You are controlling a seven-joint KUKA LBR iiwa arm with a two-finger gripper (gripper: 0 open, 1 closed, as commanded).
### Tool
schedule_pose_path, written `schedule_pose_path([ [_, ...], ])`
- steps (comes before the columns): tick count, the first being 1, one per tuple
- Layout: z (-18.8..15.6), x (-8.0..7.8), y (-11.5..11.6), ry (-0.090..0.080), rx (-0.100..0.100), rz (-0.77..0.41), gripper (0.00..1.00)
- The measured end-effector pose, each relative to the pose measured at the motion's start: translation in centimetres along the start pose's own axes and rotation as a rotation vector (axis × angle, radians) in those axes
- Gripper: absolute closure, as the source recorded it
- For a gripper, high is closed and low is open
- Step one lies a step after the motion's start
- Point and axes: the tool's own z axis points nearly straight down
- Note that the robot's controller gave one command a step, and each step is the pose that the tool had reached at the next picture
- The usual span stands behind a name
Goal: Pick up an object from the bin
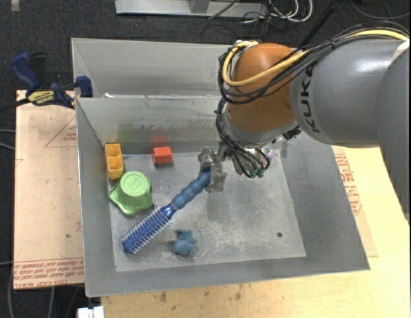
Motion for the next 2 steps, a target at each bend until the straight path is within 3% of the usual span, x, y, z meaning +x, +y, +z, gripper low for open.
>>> schedule_pose_path([
  [1,5.22,-0.45,-0.87,0.006,0.0,-0.009,1.0],
  [2,4.89,-0.52,-0.83,0.002,0.0,-0.01,0.0],
])
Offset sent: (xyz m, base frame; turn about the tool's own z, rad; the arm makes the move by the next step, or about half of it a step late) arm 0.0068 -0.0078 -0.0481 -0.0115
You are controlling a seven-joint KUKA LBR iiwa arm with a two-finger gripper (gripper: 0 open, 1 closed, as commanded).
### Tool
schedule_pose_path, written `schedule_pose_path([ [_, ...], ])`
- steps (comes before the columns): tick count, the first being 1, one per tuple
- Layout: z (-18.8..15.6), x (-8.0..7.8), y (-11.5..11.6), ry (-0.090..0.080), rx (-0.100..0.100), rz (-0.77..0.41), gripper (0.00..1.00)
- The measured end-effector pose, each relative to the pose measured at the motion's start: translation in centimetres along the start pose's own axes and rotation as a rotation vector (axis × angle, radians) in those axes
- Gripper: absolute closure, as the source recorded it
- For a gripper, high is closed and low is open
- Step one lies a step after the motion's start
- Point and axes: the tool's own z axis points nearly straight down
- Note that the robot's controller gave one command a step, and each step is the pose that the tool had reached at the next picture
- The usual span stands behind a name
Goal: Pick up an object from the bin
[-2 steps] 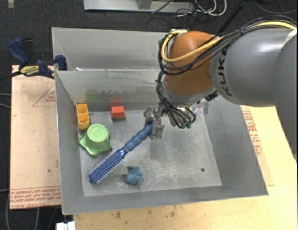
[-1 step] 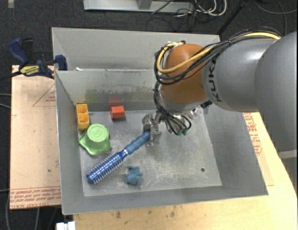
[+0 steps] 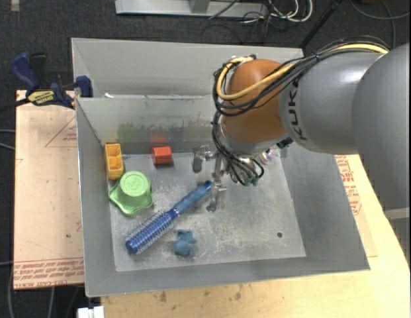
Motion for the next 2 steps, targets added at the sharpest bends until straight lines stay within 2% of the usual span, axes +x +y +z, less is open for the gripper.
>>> schedule_pose_path([
  [1,4.8,0.46,1.18,0.003,-0.001,-0.01,0.0],
  [2,4.43,0.3,1.11,-0.002,0.0,-0.008,1.0],
])
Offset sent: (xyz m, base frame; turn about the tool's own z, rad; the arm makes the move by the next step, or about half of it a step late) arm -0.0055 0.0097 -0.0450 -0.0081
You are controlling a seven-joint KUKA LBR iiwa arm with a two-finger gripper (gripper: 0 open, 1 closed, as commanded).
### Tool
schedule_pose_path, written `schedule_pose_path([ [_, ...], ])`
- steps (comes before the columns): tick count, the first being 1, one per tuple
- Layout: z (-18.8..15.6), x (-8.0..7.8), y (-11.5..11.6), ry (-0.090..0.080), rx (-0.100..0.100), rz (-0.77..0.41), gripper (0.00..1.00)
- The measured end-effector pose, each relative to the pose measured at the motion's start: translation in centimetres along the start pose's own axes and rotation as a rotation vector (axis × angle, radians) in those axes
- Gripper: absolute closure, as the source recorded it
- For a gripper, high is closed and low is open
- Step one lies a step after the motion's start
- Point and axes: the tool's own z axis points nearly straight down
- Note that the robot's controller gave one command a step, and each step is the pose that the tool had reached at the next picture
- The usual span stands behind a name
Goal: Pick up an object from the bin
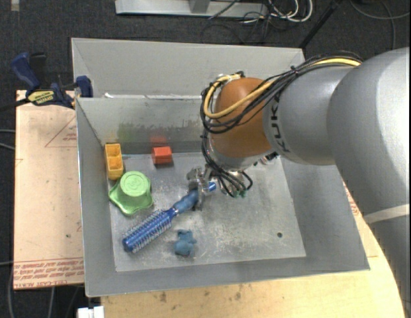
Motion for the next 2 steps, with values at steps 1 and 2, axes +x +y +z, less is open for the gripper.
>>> schedule_pose_path([
  [1,-14.9,0.1,0.2,-0.009,0.002,-0.041,1.0],
  [2,-6.8,2.1,4.1,0.005,0.0,-0.455,1.0],
])
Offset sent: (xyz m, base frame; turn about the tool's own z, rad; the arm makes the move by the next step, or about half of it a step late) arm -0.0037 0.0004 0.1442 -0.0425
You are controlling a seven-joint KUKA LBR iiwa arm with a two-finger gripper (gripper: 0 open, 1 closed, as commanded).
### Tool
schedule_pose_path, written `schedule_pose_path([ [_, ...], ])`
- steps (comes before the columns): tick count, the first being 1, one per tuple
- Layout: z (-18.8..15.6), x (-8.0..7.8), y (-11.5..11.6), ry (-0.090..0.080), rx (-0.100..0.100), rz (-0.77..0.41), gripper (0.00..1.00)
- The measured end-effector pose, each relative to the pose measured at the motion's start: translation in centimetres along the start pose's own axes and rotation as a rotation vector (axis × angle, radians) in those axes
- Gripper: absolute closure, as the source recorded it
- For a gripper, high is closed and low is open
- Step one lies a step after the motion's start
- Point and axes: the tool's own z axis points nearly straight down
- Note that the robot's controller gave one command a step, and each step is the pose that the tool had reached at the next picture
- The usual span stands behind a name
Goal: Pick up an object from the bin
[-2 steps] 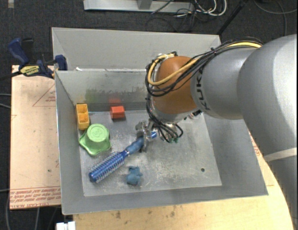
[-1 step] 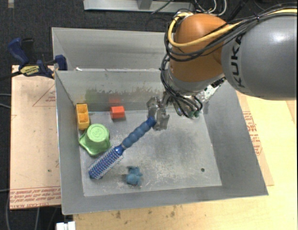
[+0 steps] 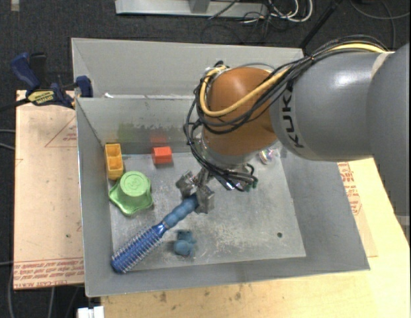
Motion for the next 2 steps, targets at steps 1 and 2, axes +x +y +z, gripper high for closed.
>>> schedule_pose_path([
  [1,6.9,-4.3,3.7,-0.004,0.002,-0.362,1.0],
  [2,-6.6,-3.6,2.8,-0.011,0.007,-0.375,1.0],
])
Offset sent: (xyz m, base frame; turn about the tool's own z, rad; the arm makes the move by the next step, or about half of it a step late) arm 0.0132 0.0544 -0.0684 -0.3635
